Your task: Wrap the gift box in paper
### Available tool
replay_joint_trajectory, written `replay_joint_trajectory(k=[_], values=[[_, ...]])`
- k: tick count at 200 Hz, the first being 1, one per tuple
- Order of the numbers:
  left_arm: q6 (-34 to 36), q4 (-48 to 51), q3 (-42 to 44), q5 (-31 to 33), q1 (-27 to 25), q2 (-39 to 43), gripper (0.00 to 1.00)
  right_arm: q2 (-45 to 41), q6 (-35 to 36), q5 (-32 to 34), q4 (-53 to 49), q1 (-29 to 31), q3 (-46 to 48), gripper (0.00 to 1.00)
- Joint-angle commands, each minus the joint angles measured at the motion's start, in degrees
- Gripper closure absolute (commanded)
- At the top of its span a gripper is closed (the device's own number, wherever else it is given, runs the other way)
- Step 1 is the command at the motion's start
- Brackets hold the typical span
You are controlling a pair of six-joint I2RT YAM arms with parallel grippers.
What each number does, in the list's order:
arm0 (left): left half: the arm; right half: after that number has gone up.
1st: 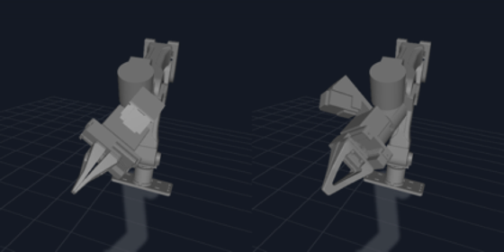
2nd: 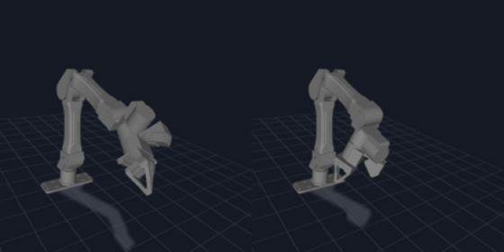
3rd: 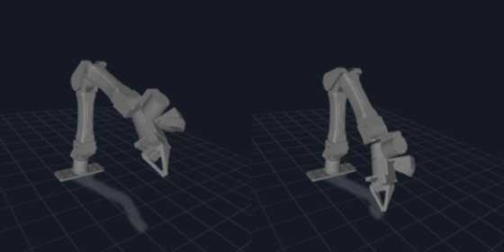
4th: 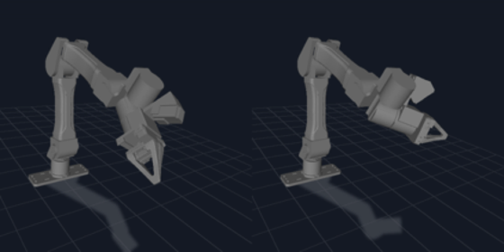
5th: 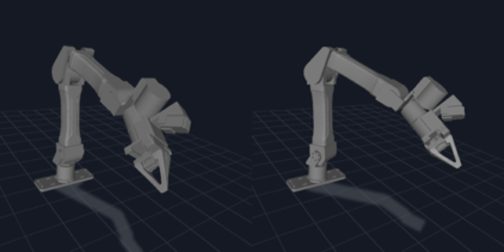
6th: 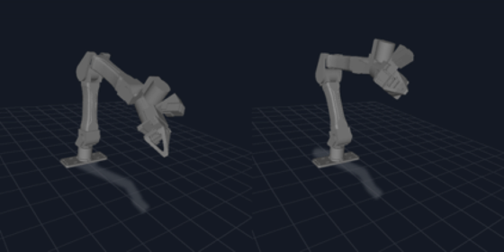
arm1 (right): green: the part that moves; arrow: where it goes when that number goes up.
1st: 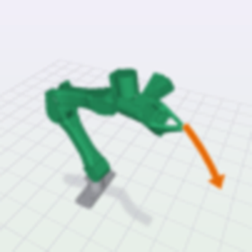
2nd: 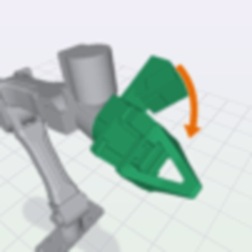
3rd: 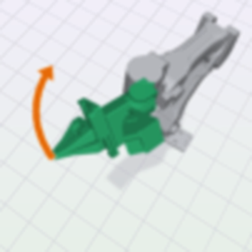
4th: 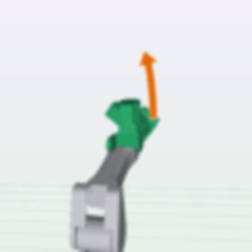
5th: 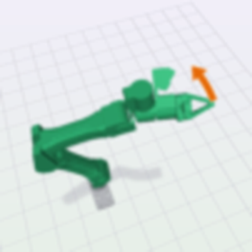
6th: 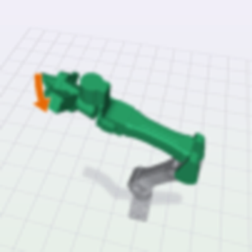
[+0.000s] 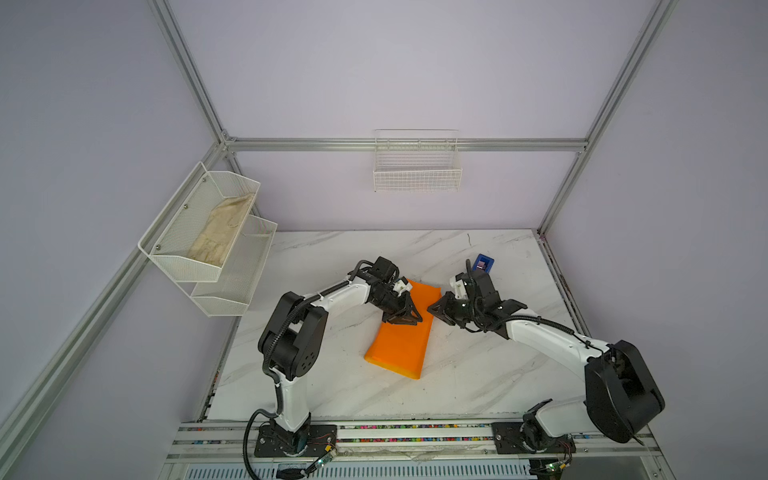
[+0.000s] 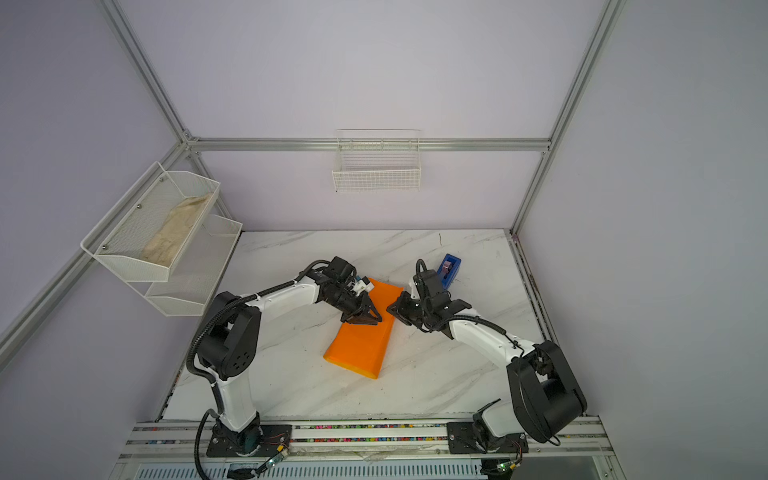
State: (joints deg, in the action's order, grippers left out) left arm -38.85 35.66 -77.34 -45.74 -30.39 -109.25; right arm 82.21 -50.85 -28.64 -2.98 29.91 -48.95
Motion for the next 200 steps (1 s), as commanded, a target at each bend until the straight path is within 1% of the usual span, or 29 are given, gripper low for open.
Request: replay_joint_trajectory(k=[1,34,60,86,111,123,138,159,179,200], values=[[-0.39,1.6,2.45,3.55,0.33,0.68,0.8,3.43,-1.72,-5.01,6.55,-0.01,-0.19,0.85],[-0.78,1.22,2.51,3.72,0.51,1.12,0.81,8.31,-0.36,-4.18,4.21,-0.2,-0.44,0.86],[-1.38,1.5,0.51,3.73,0.84,2.44,0.81,10.32,1.57,-1.71,0.7,-0.2,-0.36,0.86],[-0.43,4.07,-2.43,4.45,0.96,4.26,0.82,10.25,2.05,-0.67,-0.42,-0.28,0.08,0.86],[3.42,8.54,-4.44,6.01,1.04,4.71,0.82,10.4,2.27,-0.8,-0.73,-0.27,0.06,0.86],[3.87,9.94,-4.11,7.68,1.12,4.64,0.82,10.34,2.42,-0.79,-0.88,-0.25,0.0,0.86],[4.22,10.34,-3.47,7.52,1.47,3.92,0.84,10.3,2.5,-0.75,-1.11,-0.29,-0.09,0.86],[4.13,10.47,-2.14,9.33,1.56,2.92,0.87,10.11,2.83,-0.68,-1.5,-0.27,-0.26,0.86],[3.91,10.46,-1.16,9.79,1.57,1.58,0.91,9.47,2.76,-0.36,-2.18,-0.27,-0.92,0.86],[3.96,10.4,-0.29,10.08,1.57,0.74,0.93,8.22,2.77,-0.34,-2.95,-1.08,-2.74,0.83]])
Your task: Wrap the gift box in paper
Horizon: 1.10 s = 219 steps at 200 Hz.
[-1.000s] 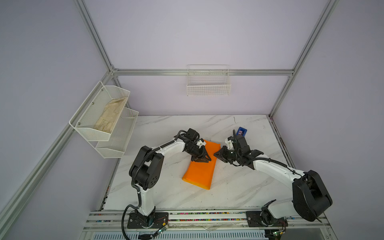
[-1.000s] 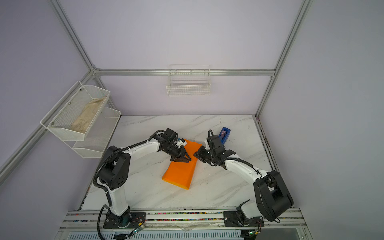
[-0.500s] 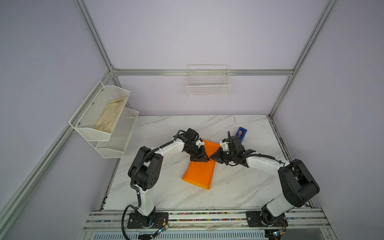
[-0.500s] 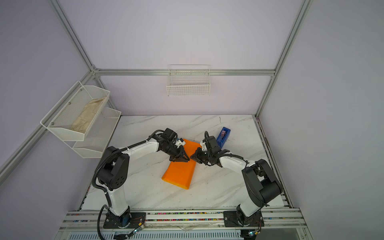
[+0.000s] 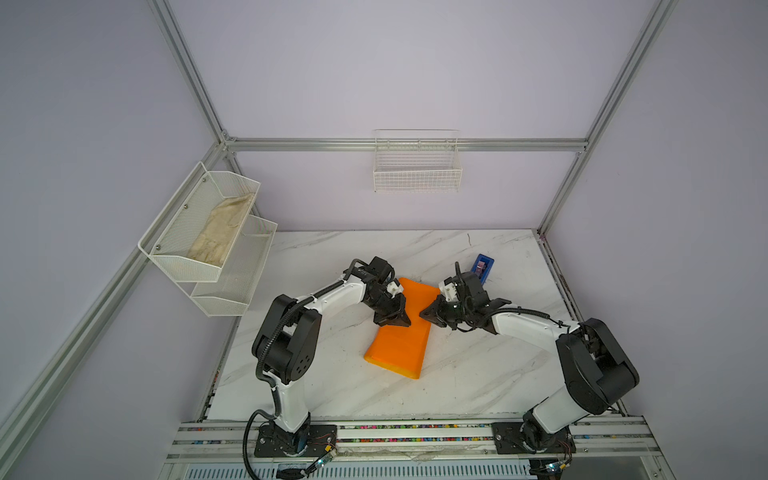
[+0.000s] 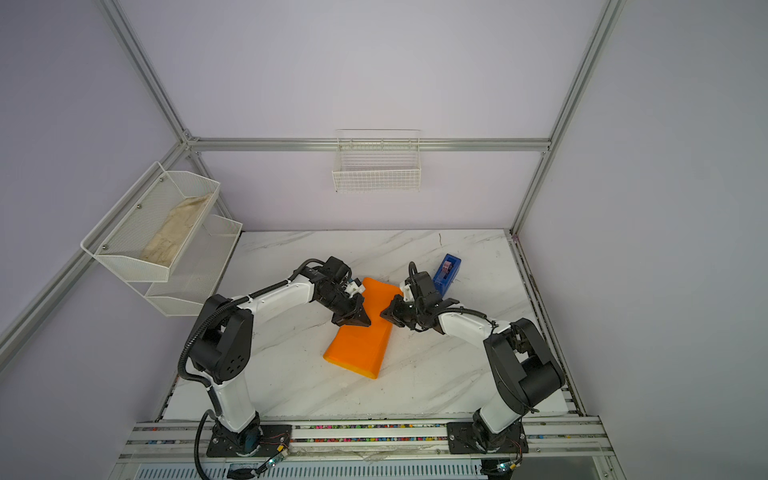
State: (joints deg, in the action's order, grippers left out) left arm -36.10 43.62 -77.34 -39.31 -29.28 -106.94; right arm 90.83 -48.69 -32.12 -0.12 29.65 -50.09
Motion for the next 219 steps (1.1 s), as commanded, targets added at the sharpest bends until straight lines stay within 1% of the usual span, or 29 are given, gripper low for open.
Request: replay_joint_trajectory(k=[1,28,53,90,124,138,167,177,189,219], values=[[1.2,2.48,-0.24,3.64,0.45,-1.59,0.93,-0.48,0.57,3.12,-5.83,-0.91,-1.73,0.83],[1.29,2.47,0.41,4.24,0.54,-1.7,0.94,-3.03,2.15,1.81,-6.35,-5.34,-4.15,0.8],[1.07,2.44,0.63,4.68,0.54,-1.91,0.94,-3.28,4.79,-1.07,-6.87,-12.6,-6.69,0.79],[0.82,2.53,0.88,5.21,0.69,-1.76,0.95,-0.48,8.44,-6.43,-6.77,-24.2,-10.53,0.78],[0.68,2.48,1.06,5.3,0.63,-1.79,0.95,4.01,9.88,-8.56,-6.37,-31.9,-14.5,0.75],[0.6,2.49,1.12,5.36,0.63,-1.76,0.95,6.41,10.19,-9.41,-5.95,-33.83,-16.16,0.73],[0.54,2.48,1.05,5.39,0.68,-1.69,0.96,12.19,11.03,-11.66,-5.34,-35.92,-18.97,0.68],[0.5,2.44,1.05,5.3,0.73,-1.71,0.96,13.91,10.98,-12.36,-5.17,-36.14,-19.58,0.68],[0.41,2.44,1.06,5.3,0.71,-1.7,0.96,15.5,11.11,-13.24,-5.16,-36.11,-19.88,0.65],[0.15,2.52,1.1,5.3,0.71,-1.7,0.96,17.53,11.27,-13.88,-4.34,-36.07,-18.18,0.63]])
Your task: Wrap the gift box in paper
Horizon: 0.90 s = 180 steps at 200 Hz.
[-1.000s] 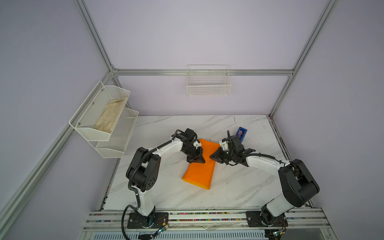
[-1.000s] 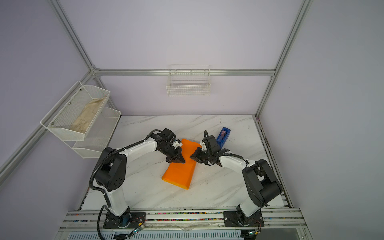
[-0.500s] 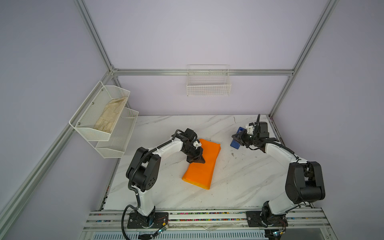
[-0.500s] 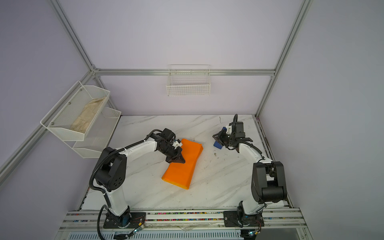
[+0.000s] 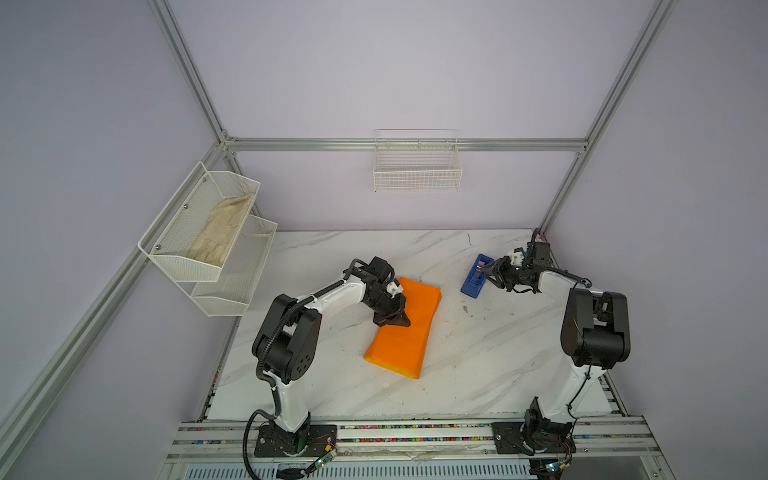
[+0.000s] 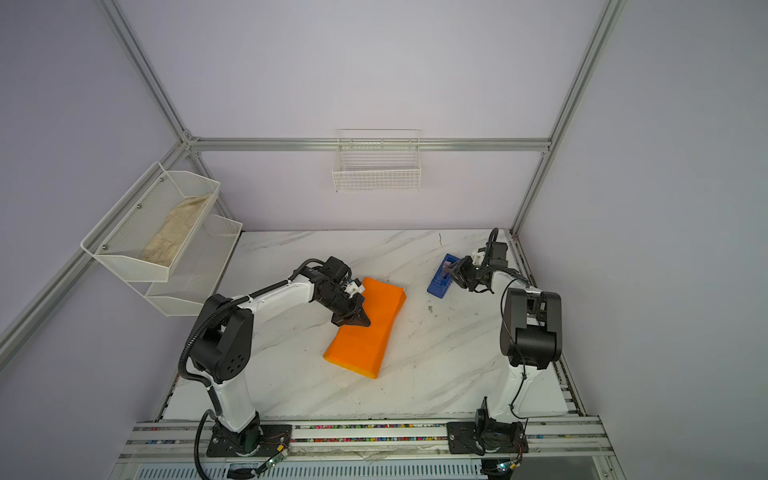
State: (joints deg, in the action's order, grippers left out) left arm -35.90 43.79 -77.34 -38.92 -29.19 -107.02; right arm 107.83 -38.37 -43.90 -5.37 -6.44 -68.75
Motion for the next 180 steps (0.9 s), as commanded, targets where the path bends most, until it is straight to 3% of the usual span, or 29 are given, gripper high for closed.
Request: replay_joint_trajectory(k=[1,123,180], values=[[-0.05,2.31,1.08,4.91,0.63,-1.61,0.96,0.49,0.94,-2.13,0.98,-0.03,0.6,0.63],[-0.48,2.33,0.44,4.46,0.63,-2.27,0.98,5.73,-10.43,-11.5,17.86,0.82,7.58,0.74],[-0.57,2.51,0.29,4.46,0.67,-2.16,0.99,5.85,-12.19,-11.5,19.28,1.07,6.89,0.91]])
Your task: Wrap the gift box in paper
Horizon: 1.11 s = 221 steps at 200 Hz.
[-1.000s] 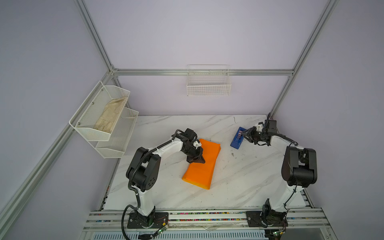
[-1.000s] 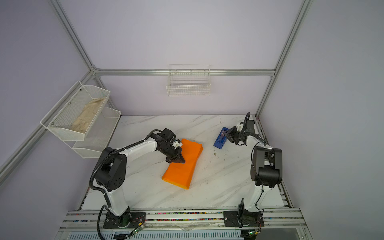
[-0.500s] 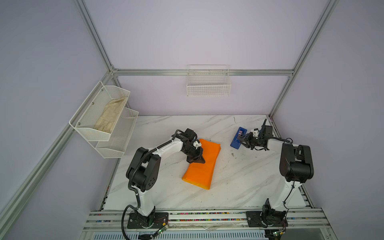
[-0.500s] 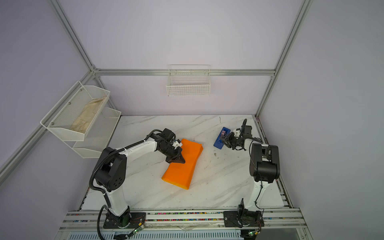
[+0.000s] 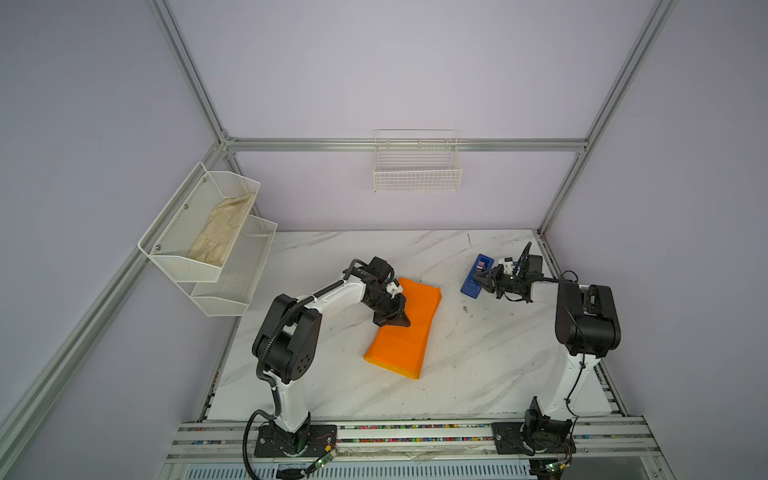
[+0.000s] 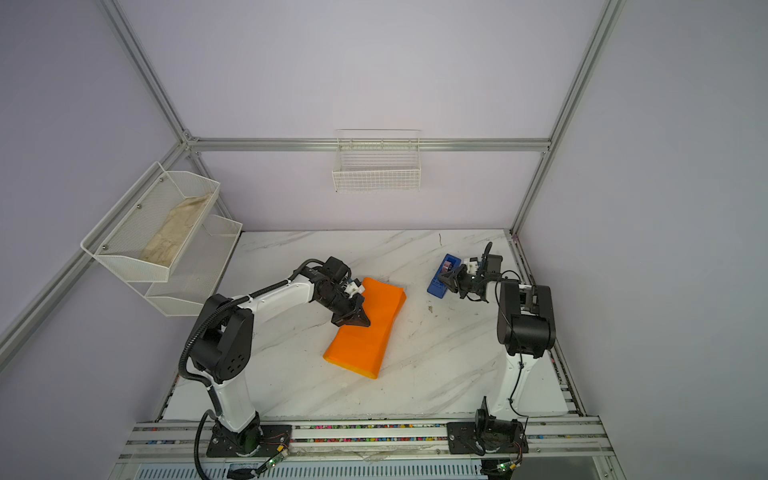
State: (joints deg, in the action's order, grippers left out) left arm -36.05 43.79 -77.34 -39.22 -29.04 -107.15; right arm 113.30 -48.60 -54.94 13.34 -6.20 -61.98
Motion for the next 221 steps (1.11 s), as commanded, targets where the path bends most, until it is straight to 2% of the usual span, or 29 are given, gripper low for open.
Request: replay_joint_trajectory(k=[1,12,67,127,187,221], values=[[-0.38,2.52,0.28,4.77,0.54,-2.06,0.99,0.41,-2.04,-0.54,0.6,0.83,0.06,0.92],[-0.5,2.47,0.18,4.77,0.58,-2.02,0.99,0.01,-2.14,-0.87,0.28,0.8,-0.66,1.0],[-0.42,2.69,0.02,4.86,0.74,-1.92,0.99,-7.59,-1.19,-1.02,-5.65,2.11,-1.21,1.0],[-0.07,3.23,0.33,5.05,1.09,-1.28,0.99,-15.33,-2.6,0.32,-4.73,5.33,9.37,1.0],[0.07,3.43,0.53,5.21,1.18,-1.14,1.0,-10.34,1.7,3.07,-3.64,7.16,15.83,1.0],[0.06,3.43,0.7,5.3,1.24,-1.16,1.0,-6.34,10.1,9.71,-11.87,6.36,17.48,1.0]])
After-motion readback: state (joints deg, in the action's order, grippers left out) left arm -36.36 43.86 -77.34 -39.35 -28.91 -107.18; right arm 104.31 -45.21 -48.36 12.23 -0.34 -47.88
